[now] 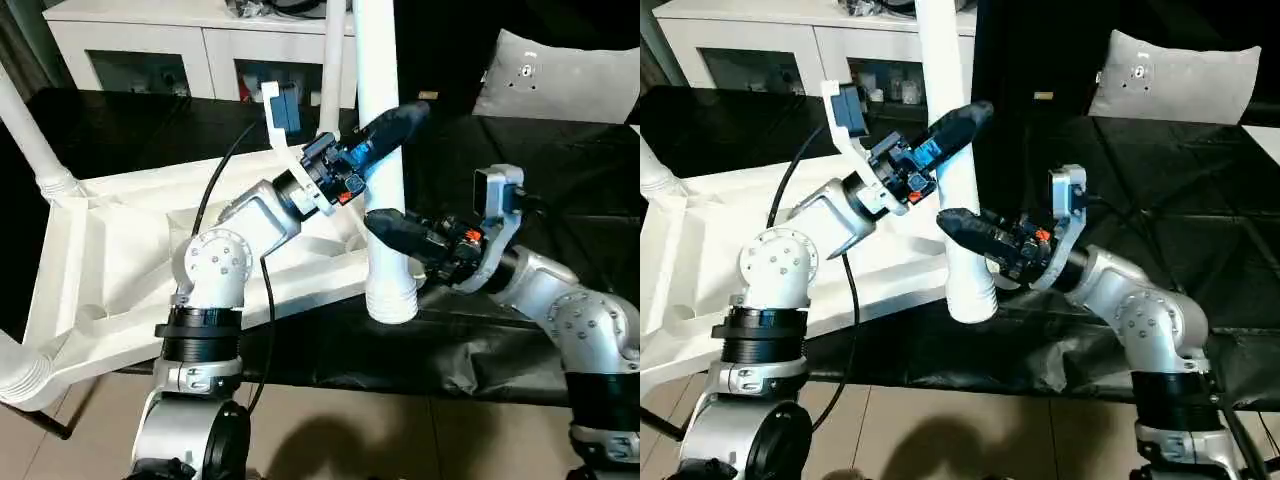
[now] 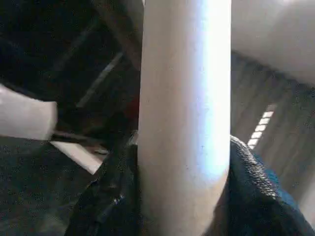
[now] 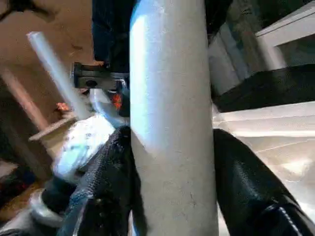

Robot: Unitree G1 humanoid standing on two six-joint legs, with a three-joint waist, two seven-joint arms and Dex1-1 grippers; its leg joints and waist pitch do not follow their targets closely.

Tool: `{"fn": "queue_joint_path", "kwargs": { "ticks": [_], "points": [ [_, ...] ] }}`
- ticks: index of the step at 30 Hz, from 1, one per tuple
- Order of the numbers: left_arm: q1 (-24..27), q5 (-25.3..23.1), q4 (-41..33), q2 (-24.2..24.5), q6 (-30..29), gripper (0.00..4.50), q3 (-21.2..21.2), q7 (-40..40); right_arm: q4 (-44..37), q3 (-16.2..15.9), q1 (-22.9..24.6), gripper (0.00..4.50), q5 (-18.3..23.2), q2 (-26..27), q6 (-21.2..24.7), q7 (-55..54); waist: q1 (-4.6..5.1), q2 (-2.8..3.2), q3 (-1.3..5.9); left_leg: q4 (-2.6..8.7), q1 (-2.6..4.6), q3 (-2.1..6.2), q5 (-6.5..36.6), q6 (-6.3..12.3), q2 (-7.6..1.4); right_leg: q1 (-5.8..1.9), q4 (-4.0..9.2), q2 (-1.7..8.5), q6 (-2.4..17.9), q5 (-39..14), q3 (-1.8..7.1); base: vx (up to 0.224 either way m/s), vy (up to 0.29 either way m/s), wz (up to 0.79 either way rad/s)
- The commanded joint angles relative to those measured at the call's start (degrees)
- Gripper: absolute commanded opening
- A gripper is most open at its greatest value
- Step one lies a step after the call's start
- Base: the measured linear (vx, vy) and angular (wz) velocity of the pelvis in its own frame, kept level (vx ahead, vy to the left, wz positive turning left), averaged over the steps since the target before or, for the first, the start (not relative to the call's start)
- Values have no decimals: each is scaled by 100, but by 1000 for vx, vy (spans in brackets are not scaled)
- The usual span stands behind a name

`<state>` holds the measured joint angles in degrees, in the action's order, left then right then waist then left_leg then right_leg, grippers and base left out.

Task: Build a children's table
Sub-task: Insert table leg to table base

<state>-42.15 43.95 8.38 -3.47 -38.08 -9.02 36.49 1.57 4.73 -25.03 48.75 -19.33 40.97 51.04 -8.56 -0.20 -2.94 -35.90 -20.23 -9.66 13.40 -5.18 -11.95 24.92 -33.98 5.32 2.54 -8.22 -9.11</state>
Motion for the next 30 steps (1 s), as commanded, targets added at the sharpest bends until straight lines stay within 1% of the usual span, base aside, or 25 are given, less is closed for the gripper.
{"fn": "queue_joint_path", "kwargs": {
  "ticks": [1,2,3,4,5,6,7,8,9,10,11,12,15,17,18,23,24,25,26,27,28,29,30],
  "points": [
    [-122,-113,-89,-8,74,182,129,-72,267,216,-90,274,-290,-28,-200,-415,2,-27,471,385,-85,23,-37,235,-68,-500,460,302,-1,-1882,303,0,0,0],
    [-114,-391,-124,76,236,182,276,-157,292,271,-130,288,-317,-28,-251,-478,-3,-35,477,385,-76,24,-29,248,-69,-507,459,308,-16,-1871,305,0,0,0],
    [-102,-593,-163,131,332,182,381,-256,254,300,-138,288,-335,-37,-275,-521,2,-34,477,389,-76,26,-35,254,-73,-505,453,305,-15,-1855,309,0,0,0],
    [-102,-593,-163,131,332,182,381,-256,254,300,-138,301,-335,-37,-275,-521,8,-37,479,389,-74,30,-78,267,-80,-505,440,301,-28,-1786,315,0,0,0],
    [-84,-788,-213,187,431,181,499,-336,176,297,-118,306,-355,-54,-298,-504,1,-30,483,384,-70,27,-98,270,-79,-505,433,307,-6,-1751,317,0,0,0],
    [-70,-989,-263,240,533,181,624,-423,89,273,-78,315,-450,-54,-409,-513,-8,-42,485,381,-74,28,-166,301,-89,-502,411,314,40,-1637,331,0,0,0],
    [-69,-1122,-284,276,602,181,704,-476,42,236,-53,326,-551,-67,-486,-540,-10,-41,484,382,-75,31,-157,289,-99,-498,401,322,52,-1626,332,0,0,0],
    [-78,-1357,-281,332,725,181,835,-572,-1,159,-29,344,-749,-93,-623,-630,-2,-52,480,381,-77,24,-152,285,-92,-504,407,319,41,-1641,332,0,0,0],
    [-78,-1357,-281,332,725,181,835,-572,-1,159,-29,344,-749,-93,-623,-630,-5,-50,474,385,-80,33,-152,270,-92,-499,406,317,26,-1655,330,0,0,0],
    [-96,-1659,-265,385,875,181,992,-717,-72,8,4,350,-1028,-176,-716,-761,6,-49,469,385,-79,19,-103,265,-77,-502,423,317,1,-1737,329,0,0,0],
    [-96,-1672,-265,387,882,181,999,-725,-77,-1,6,361,-1041,-182,-717,-767,8,-66,471,385,-78,18,-92,251,-74,-504,426,312,-23,-1769,329,0,0,0],
    [-103,-1863,-265,380,971,181,1076,-844,-152,-113,44,381,-1224,-239,-765,-844,13,-63,464,384,-84,17,-86,228,-62,-510,443,305,-126,-1840,327,0,0,0],
    [-117,-2003,-269,366,1052,181,1149,-927,-219,-178,73,385,-1372,-251,-966,-837,22,-69,467,382,-91,11,2,233,-50,-508,448,305,-162,-1921,315,0,0,0],
    [-117,-2003,-269,366,1052,181,1149,-927,-219,-178,73,385,-1372,-251,-966,-837,27,-67,471,380,-94,9,43,268,-43,-507,459,305,-157,-1955,310,0,0,0],
    [-117,-2003,-269,366,1052,181,1149,-927,-219,-178,73,385,-1372,-251,-966,-837,30,-61,472,377,-90,12,31,307,-51,-498,453,302,-107,-1912,310,0,0,0],
    [-117,-2003,-269,366,1052,181,1149,-927,-219,-178,73,385,-1372,-251,-966,-837,32,-58,474,377,-84,18,1,352,-68,-494,435,305,17,-1805,314,0,0,0],
    [-128,-2087,-277,359,1107,181,1203,-977,-218,-204,64,385,-1420,-264,-910,-932,32,-68,473,377,-85,19,-30,359,-70,-493,430,304,47,-1764,320,0,0,0],
    [-128,-2087,-277,359,1107,181,1203,-977,-218,-204,64,385,-1420,-264,-910,-932,32,-64,474,375,-85,19,-43,360,-69,-493,427,305,56,-1760,320,0,0,0],
    [-151,-2315,-260,322,1280,181,1295,-1162,-200,-294,73,385,-1484,-183,-747,-1170,30,-40,473,376,-80,21,-48,356,-71,-489,428,306,70,-1759,322,0,0,0],
    [-176,-2549,-218,265,1458,181,1385,-1401,-135,-358,48,385,-1510,26,-559,-1505,52,-44,467,380,-79,28,-52,341,-78,-482,439,293,52,-1765,321,0,0,0],
    [-178,-2578,-212,258,1481,181,1397,-1431,-127,-365,45,385,-1515,53,-540,-1543,61,-50,470,383,-85,24,-24,321,-71,-491,443,298,39,-1783,314,0,0,0],
    [-183,-2648,-194,234,1529,181,1420,-1518,-82,-423,19,385,-1581,145,-548,-1637,66,-72,473,386,-90,24,10,293,-65,-503,439,310,-2,-1845,313,0,0,0],
    [-180,-2682,-182,217,1554,181,1433,-1553,-39,-466,-7,385,-1630,207,-549,-1683,66,-62,474,385,-85,21,25,289,-62,-499,448,315,-9,-1875,314,0,0,0]
  ]
}}
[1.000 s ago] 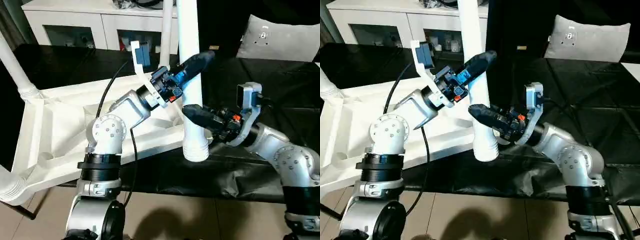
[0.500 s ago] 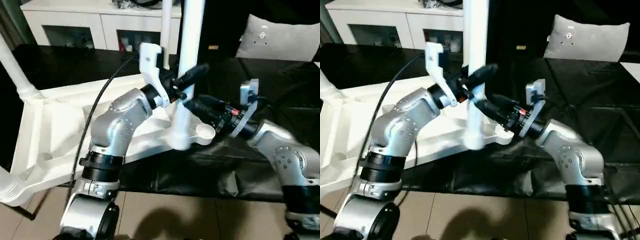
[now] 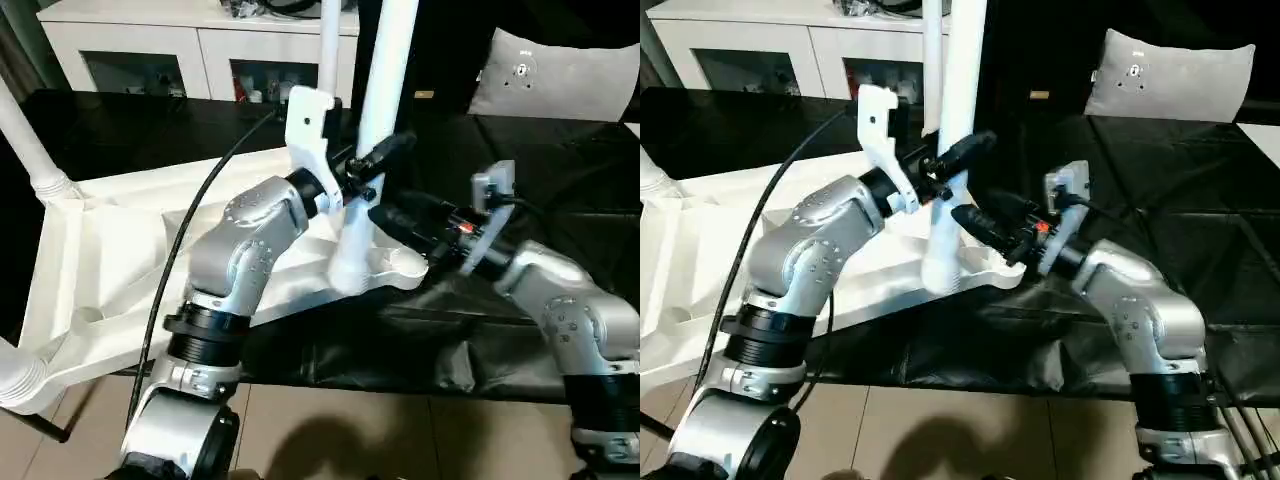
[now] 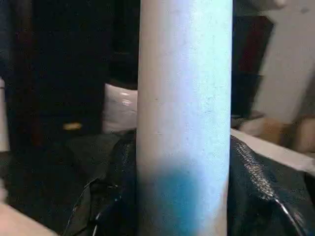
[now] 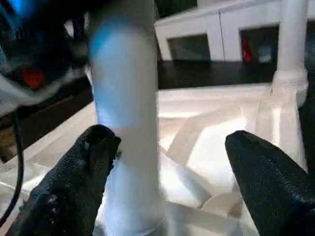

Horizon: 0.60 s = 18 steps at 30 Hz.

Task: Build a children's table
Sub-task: Insert table leg to table base

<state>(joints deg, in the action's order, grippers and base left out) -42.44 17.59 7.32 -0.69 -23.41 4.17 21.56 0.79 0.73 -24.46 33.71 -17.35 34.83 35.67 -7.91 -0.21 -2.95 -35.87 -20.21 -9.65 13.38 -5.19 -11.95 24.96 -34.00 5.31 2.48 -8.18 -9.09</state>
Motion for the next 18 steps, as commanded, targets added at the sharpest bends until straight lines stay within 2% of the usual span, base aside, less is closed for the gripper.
{"fn": "queue_joint_path", "kwargs": {
  "ticks": [1,4,5,6,11,13,16,18],
  "points": [
    [-143,-87,-67,-77,117,181,128,-76,78,-116,-82,385,-209,59,46,-178,-1,-56,472,382,-78,19,46,280,-69,-488,454,316,-19,-1905,317,0,0,0],
    [-124,-182,-52,-81,172,181,174,-85,176,-271,-132,385,-349,168,30,-235,-10,-57,472,387,-83,24,4,252,-77,-488,435,317,11,-1804,328,0,0,0],
    [-123,-185,-52,-82,174,181,175,-85,177,-279,-134,385,-351,172,28,-234,-13,-51,475,386,-75,24,6,262,-82,-481,427,322,41,-1753,334,0,0,0],
    [-122,-211,-45,-94,201,181,180,-100,166,-270,-152,385,-332,210,59,-261,-21,-71,473,387,-80,24,-10,267,-83,-491,422,329,53,-1714,338,0,0,0],
    [-118,-252,-36,-109,225,181,190,-112,261,-271,-219,385,-379,247,56,-301,-16,-50,472,385,-83,21,0,271,-77,-490,420,331,60,-1711,342,0,0,0],
    [-112,-255,-35,-126,231,181,204,-102,369,-298,-266,359,-426,304,28,-301,-11,-53,468,390,-84,21,28,269,-78,-493,422,331,79,-1730,340,0,0,0],
    [-103,-256,-31,-139,234,181,227,-71,512,-306,-347,349,-449,394,-10,-294,5,-53,467,389,-83,18,68,265,-73,-491,431,334,82,-1785,341,0,0,0],
    [-96,-254,-36,-143,230,181,240,-50,596,-321,-405,315,-427,442,-23,-269,0,-45,471,389,-75,21,46,265,-82,-485,420,336,110,-1755,346,0,0,0]
  ]
}}
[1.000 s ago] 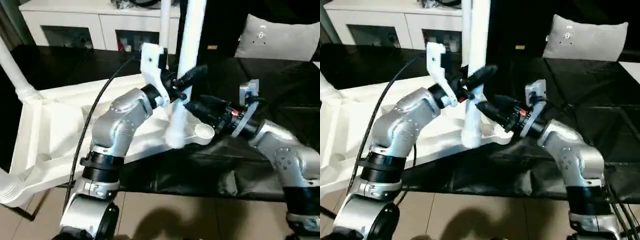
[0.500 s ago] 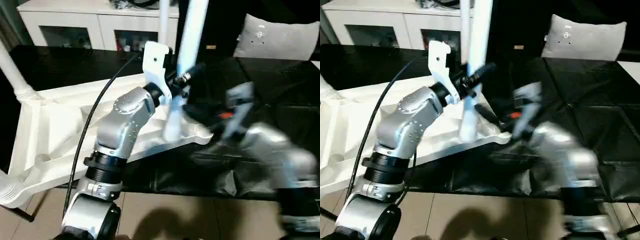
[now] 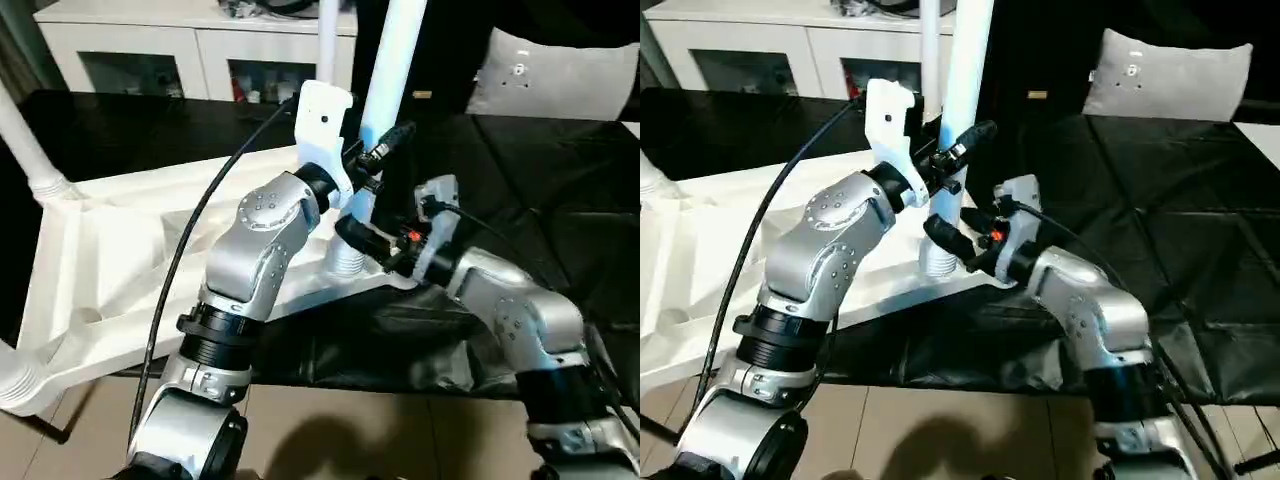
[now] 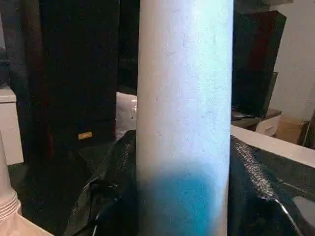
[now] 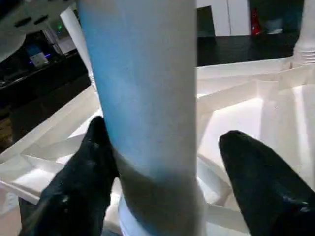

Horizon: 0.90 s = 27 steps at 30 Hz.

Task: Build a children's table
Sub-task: Insert table leg to table base

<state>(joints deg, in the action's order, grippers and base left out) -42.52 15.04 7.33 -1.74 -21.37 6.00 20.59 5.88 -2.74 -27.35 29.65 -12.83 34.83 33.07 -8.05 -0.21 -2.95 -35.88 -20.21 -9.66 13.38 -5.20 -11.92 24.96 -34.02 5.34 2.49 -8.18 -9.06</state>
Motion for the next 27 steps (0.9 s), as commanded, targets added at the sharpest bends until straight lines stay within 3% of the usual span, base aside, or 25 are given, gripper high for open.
{"fn": "queue_joint_path", "kwargs": {
  "ticks": [1,5,6,9,11,20,21,22,23,24,27],
  "points": [
    [-86,-2,-40,-37,24,181,64,64,120,11,-140,311,-25,4,-30,-4,11,-42,473,391,-71,27,14,268,-97,-483,412,334,148,-1684,346,0,0,0],
    [-77,-29,-62,-29,17,181,93,96,214,-56,-207,298,-63,27,3,56,8,-46,477,388,-71,28,-40,279,-104,-489,380,342,244,-1535,360,0,0,0],
    [-75,-47,-62,-21,21,181,107,107,232,-59,-217,270,-78,34,3,76,9,-48,476,387,-77,24,-58,283,-101,-496,373,343,266,-1494,364,0,0,0],
    [-70,-71,-64,-16,29,181,125,120,264,-43,-233,262,-90,50,11,124,12,-55,475,385,-78,21,-56,292,-96,-498,373,340,269,-1493,364,0,0,0],
    [-67,-78,-63,-12,37,181,137,125,288,-32,-241,225,-88,50,17,156,9,-48,474,388,-77,22,-44,286,-98,-500,378,344,267,-1532,363,0,0,0],
    [-63,-59,-49,-29,43,181,144,152,330,8,-232,197,-91,52,50,240,13,-68,471,389,-69,17,-28,272,-98,-491,393,342,200,-1640,366,0,0,0],
    [-57,-94,-64,-20,-1,181,171,124,322,41,-225,196,-111,63,-10,226,10,-31,473,389,-67,21,-45,274,-98,-488,385,342,213,-1610,367,0,0,0],
    [-55,-109,-71,-16,-25,181,184,112,317,52,-222,196,-121,64,-52,229,15,-41,475,385,-69,19,-57,275,-99,-490,386,340,215,-1580,367,0,0,0],
    [-52,-28,-70,-33,-69,237,183,195,302,72,-219,196,-108,62,-55,229,17,-51,476,382,-74,19,-69,281,-96,-493,384,337,219,-1553,367,0,0,0],
    [-30,75,-123,-39,-154,251,197,311,246,128,-213,196,-37,67,-52,259,5,-14,477,385,-66,21,-62,276,-96,-491,378,344,255,-1551,367,0,0,0],
    [38,244,-314,-28,-237,261,279,578,232,162,-199,196,-30,54,-44,243,6,-37,477,390,-68,22,-31,268,-106,-497,377,354,313,-1537,372,0,0,0]
  ]
}}
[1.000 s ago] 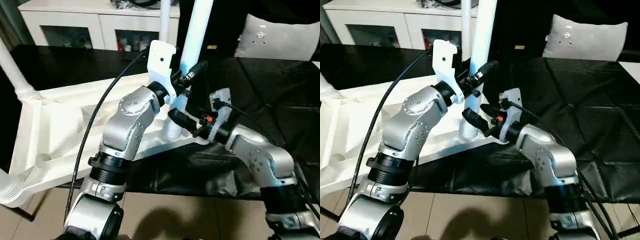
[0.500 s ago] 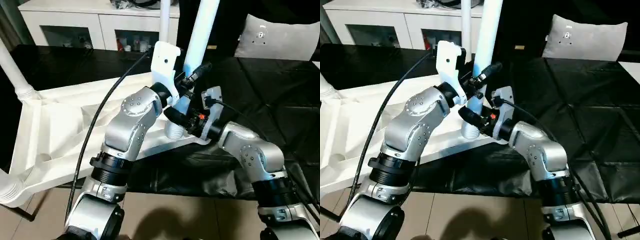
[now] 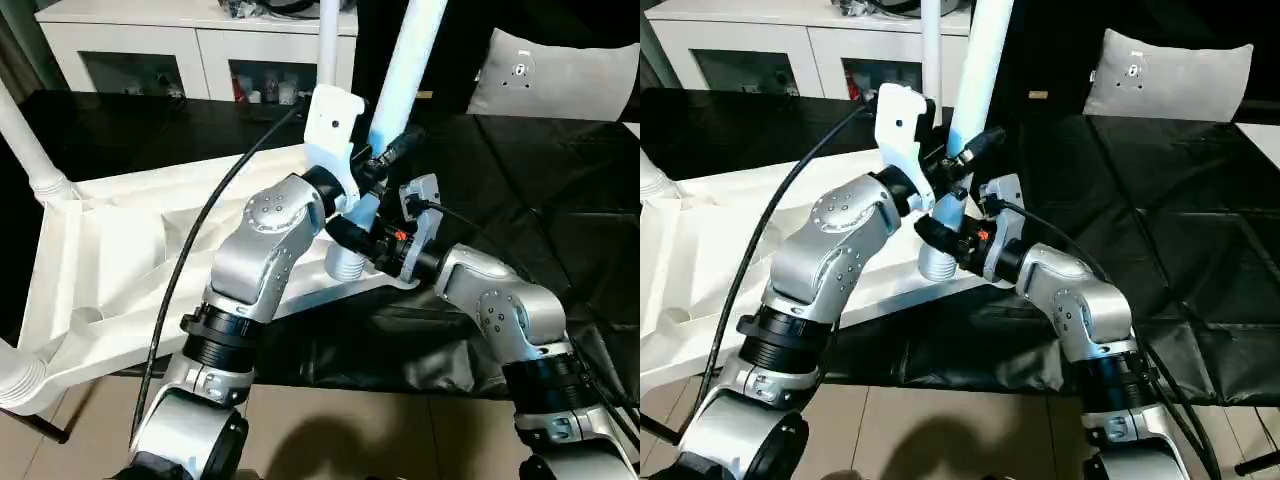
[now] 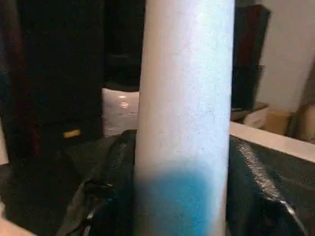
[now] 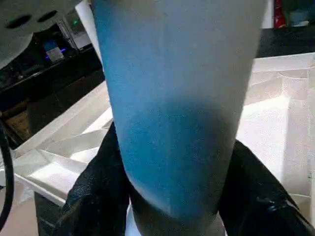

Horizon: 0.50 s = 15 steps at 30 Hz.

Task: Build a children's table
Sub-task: Insert table leg to table base

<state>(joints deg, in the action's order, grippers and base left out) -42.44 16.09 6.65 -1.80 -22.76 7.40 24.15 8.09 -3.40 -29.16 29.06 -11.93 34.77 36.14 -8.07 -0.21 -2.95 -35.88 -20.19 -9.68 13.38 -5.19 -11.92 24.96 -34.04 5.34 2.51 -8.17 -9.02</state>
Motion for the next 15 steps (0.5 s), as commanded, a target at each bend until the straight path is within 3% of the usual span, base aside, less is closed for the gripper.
{"fn": "queue_joint_path", "kwargs": {
  "ticks": [1,6,9,15],
  "points": [
    [61,212,-323,-28,-113,271,166,317,49,222,-15,194,-4,-49,-53,-69,8,-40,478,393,-67,27,-42,262,-117,-495,372,356,332,-1512,370,0,0,0],
    [202,561,-690,-36,-160,304,255,750,117,234,-14,190,-112,-29,-232,-119,17,-47,468,393,-82,15,-14,250,-107,-506,367,362,404,-1525,373,0,0,0],
    [259,717,-841,-35,-226,334,284,921,122,266,-24,189,-187,27,-427,-211,28,-31,456,399,-62,8,104,235,-101,-493,407,344,321,-1705,366,0,0,0],
    [309,880,-936,-111,-240,380,122,925,215,332,-75,189,-225,6,-382,-257,27,-39,463,396,-68,7,68,220,-98,-503,393,333,327,-1623,370,0,0,0]
  ]
}}
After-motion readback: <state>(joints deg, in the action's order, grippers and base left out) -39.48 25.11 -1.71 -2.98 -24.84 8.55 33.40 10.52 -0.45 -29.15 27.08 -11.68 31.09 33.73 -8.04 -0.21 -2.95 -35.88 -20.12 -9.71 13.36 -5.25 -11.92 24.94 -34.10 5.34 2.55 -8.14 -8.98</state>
